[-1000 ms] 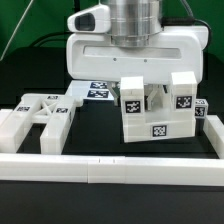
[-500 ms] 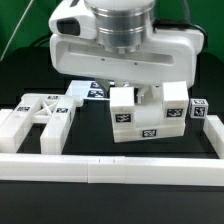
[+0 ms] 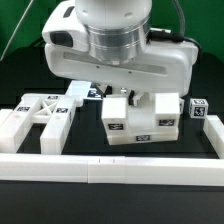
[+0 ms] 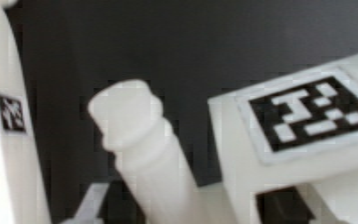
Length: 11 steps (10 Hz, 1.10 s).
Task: Assemble chair
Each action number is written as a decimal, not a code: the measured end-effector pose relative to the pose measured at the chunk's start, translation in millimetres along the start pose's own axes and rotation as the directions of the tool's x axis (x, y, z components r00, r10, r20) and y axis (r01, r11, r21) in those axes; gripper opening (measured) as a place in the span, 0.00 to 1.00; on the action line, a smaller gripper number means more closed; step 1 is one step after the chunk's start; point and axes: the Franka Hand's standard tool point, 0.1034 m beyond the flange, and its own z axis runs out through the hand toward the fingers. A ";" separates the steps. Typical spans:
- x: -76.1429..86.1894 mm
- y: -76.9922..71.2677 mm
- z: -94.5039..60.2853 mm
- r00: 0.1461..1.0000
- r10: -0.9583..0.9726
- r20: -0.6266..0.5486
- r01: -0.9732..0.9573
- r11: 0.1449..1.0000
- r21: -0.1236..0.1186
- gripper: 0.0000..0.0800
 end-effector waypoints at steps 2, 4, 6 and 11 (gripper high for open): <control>-14.6 10.7 5.5 0.986 0.112 0.124 -0.110 0.994 -0.026 0.37; -7.4 11.1 7.0 0.987 0.110 0.116 -0.107 0.994 -0.026 0.37; -10.3 18.7 11.8 0.982 0.112 0.155 -0.109 0.994 -0.027 0.37; -37.0 28.4 5.2 0.871 0.133 0.473 -0.107 0.991 -0.082 0.37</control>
Offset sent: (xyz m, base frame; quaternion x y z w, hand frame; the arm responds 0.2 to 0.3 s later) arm 0.0000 0.0000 0.0000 0.0000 0.0000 0.0000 1.0000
